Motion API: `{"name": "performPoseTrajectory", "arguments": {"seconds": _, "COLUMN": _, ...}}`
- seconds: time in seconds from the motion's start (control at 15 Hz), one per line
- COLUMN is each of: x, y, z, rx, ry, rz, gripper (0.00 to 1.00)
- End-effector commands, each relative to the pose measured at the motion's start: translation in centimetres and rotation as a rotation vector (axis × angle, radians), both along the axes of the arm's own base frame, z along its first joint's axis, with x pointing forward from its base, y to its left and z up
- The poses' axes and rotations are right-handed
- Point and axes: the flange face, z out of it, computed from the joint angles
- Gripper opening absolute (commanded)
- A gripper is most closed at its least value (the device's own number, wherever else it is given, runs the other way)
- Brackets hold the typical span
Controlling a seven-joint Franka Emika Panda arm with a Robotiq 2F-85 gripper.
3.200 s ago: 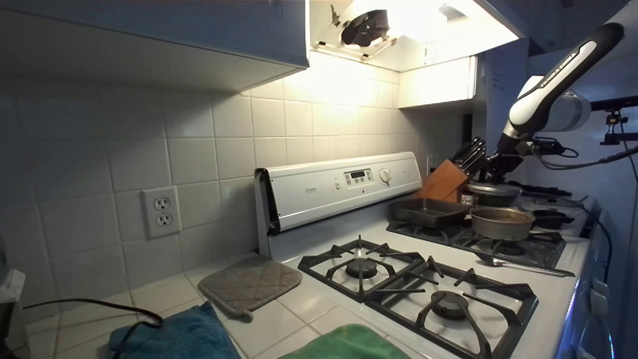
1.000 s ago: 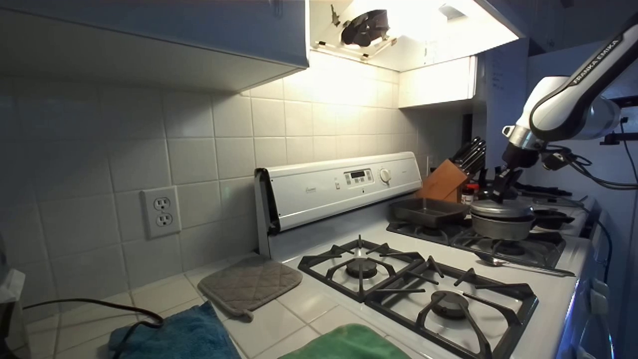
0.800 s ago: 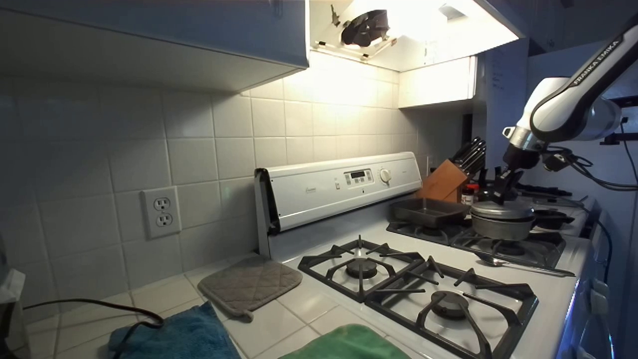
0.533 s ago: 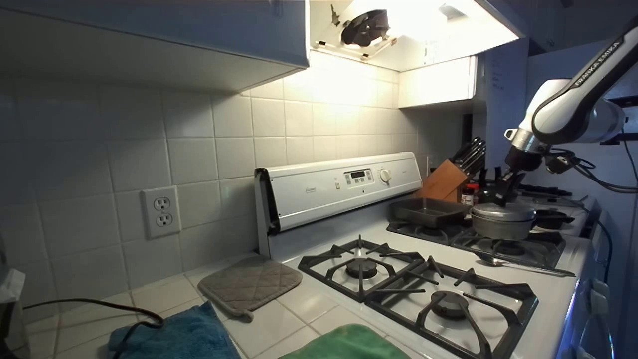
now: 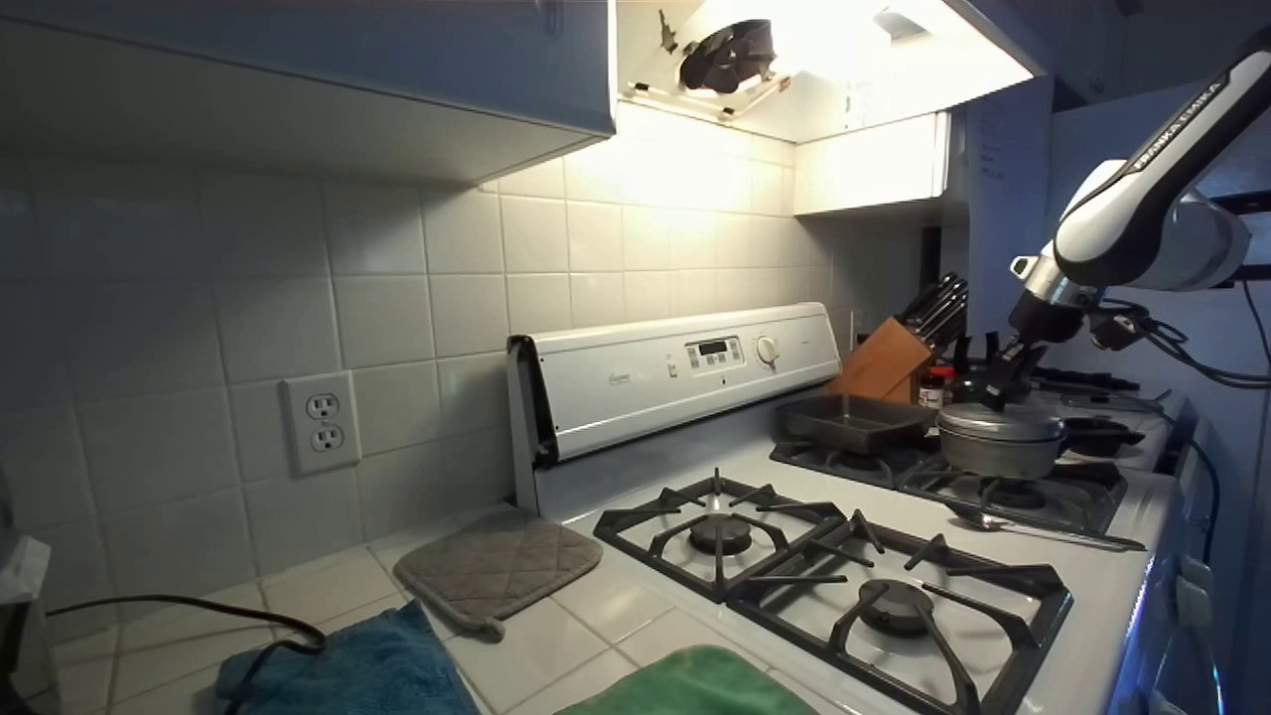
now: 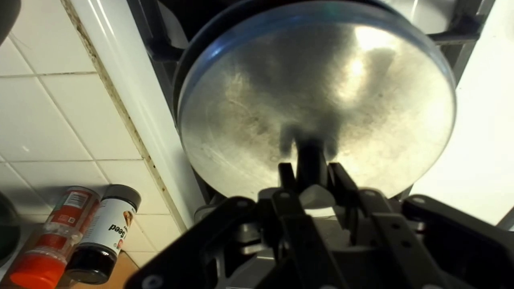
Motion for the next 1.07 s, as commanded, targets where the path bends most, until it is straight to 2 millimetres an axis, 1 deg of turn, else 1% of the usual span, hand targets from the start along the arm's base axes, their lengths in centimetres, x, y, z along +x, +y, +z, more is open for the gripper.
{"name": "performPoseTrajectory", "arguments": {"seconds": 0.0, "x": -0.23, "y": 0.24, "z": -0.02, "rx": -0.001, "ry": -0.024, "rz": 0.008, "gripper": 0.06}}
{"name": "performPoseTrajectory", "arguments": {"seconds": 1.0, "x": -0.21, "y": -0.13, "z": -0.98, "rx": -0.022, "ry": -0.02, "rz": 0.018, "gripper": 0.06}}
